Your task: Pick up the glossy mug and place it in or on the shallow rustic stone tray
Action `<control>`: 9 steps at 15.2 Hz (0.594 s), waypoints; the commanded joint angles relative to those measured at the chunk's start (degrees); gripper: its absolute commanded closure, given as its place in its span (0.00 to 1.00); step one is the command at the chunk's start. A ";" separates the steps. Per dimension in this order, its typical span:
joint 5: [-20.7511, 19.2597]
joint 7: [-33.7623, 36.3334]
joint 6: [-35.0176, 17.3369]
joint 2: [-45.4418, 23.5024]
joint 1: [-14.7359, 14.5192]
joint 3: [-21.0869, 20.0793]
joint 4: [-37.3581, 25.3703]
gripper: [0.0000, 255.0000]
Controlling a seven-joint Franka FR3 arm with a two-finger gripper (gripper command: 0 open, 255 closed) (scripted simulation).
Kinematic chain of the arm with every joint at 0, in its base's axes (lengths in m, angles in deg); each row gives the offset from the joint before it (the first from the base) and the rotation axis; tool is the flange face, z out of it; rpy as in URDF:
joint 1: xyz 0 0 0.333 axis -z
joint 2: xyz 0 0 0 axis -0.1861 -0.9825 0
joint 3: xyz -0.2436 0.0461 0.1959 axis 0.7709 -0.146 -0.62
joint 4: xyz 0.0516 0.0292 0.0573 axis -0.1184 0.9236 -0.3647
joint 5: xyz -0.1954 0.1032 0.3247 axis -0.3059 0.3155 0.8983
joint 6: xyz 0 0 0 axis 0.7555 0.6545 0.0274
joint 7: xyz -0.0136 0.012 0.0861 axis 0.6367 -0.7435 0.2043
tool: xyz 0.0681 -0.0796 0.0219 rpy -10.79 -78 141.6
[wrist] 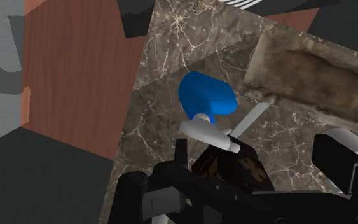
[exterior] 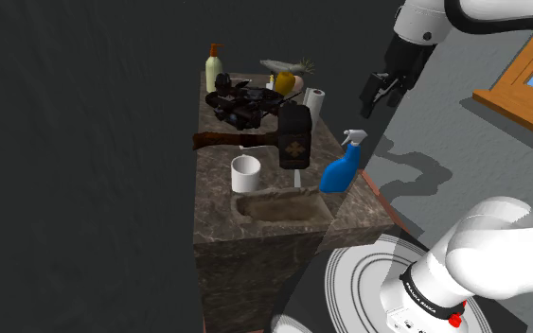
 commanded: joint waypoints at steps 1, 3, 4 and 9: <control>0.00 0.00 0.00 0.00 0.00 0.00 0.00 0.00; 0.98 1.47 -2.76 -2.43 -0.59 -1.31 0.66 0.00; 1.43 2.19 -4.13 -3.74 -0.87 -1.96 0.89 0.00; 3.30 5.70 -10.89 -11.08 -2.16 -5.25 1.03 0.00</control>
